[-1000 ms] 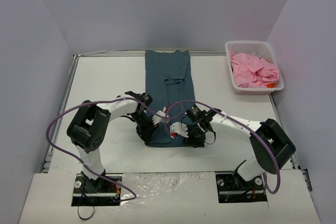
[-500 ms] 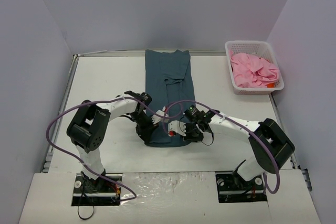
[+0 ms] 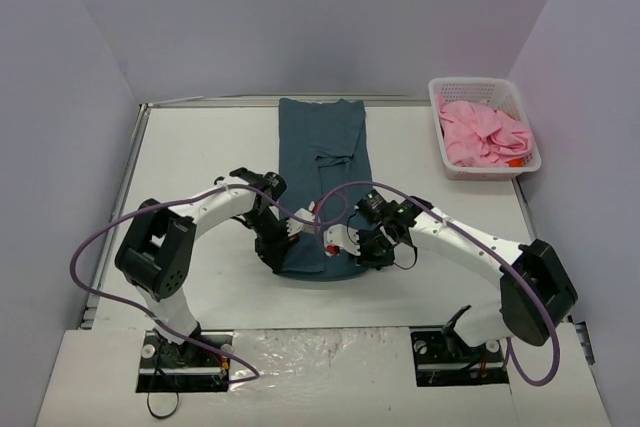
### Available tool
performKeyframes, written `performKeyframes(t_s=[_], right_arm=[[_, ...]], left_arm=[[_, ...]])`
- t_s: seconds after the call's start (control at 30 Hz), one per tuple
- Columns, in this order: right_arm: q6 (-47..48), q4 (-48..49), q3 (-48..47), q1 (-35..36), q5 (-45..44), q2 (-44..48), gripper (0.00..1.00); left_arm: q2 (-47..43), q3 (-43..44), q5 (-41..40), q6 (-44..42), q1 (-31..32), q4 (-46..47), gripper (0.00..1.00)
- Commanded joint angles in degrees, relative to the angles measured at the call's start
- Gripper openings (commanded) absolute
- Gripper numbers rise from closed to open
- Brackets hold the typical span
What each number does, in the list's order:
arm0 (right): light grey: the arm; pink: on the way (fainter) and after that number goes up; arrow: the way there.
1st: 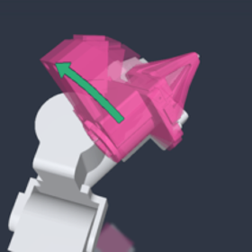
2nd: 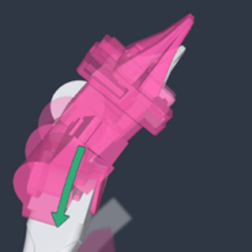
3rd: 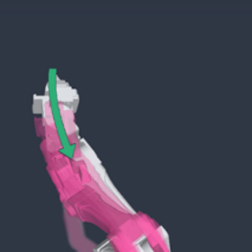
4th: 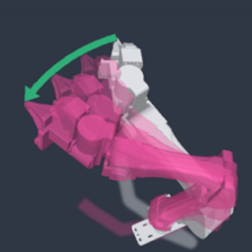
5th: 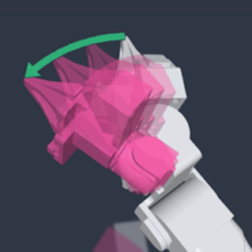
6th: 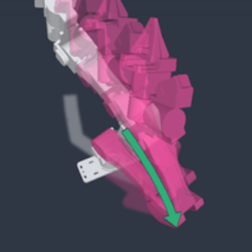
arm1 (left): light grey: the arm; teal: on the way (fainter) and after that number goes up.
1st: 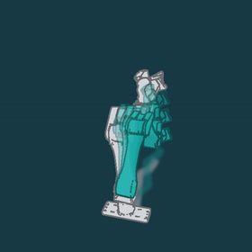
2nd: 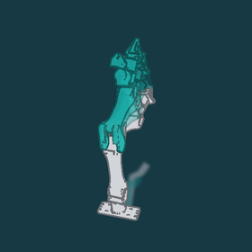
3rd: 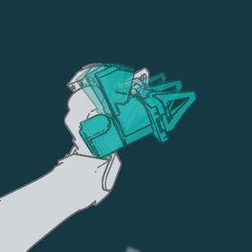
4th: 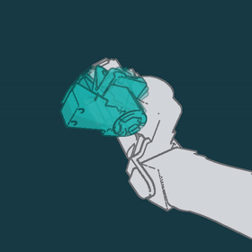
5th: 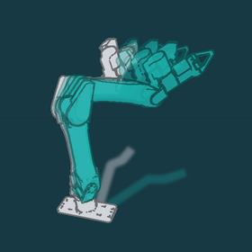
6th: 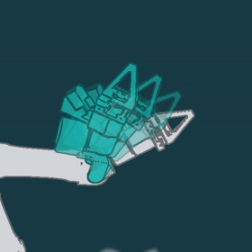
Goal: Fold and stack the t-shirts
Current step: Grab the bottom of the folded rectangular tshirt with both arms, then fold the folded rectangular tshirt in 1/3 of the way
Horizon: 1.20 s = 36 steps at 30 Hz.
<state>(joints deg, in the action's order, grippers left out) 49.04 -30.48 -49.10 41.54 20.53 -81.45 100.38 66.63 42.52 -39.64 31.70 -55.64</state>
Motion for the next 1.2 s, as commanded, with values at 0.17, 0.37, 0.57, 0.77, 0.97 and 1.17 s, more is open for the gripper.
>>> performKeyframes(t_s=[0.17,0.37,0.57,0.77,0.97,1.17], right_arm=[[2.8,-14.1,-5.8,-1.6,6.2,2.9,0.00],[3.6,-18.0,-9.0,-2.0,8.4,2.8,0.00],[4.0,-18.3,-11.5,-2.7,7.6,2.1,0.00],[5.3,-18.1,-14.4,-4.7,6.3,1.6,0.00],[6.7,-17.3,-17.0,-7.4,5.2,0.3,0.00],[7.6,-16.6,-20.5,-9.3,5.0,-2.9,0.00]], left_arm=[[-6.1,3.8,5.0,-10.0,-0.5,-13.9,0.02],[-6.2,5.3,5.7,-12.7,-0.4,-19.1,0.02],[-6.5,6.9,5.1,-10.4,-0.4,-17.2,0.03],[-7.6,9.3,0.6,-5.7,-1.2,-12.7,0.02],[-7.6,13.5,-6.6,-1.6,-1.4,-9.6,0.02],[-6.9,16.6,-11.0,0.7,-1.6,-7.3,0.02]])
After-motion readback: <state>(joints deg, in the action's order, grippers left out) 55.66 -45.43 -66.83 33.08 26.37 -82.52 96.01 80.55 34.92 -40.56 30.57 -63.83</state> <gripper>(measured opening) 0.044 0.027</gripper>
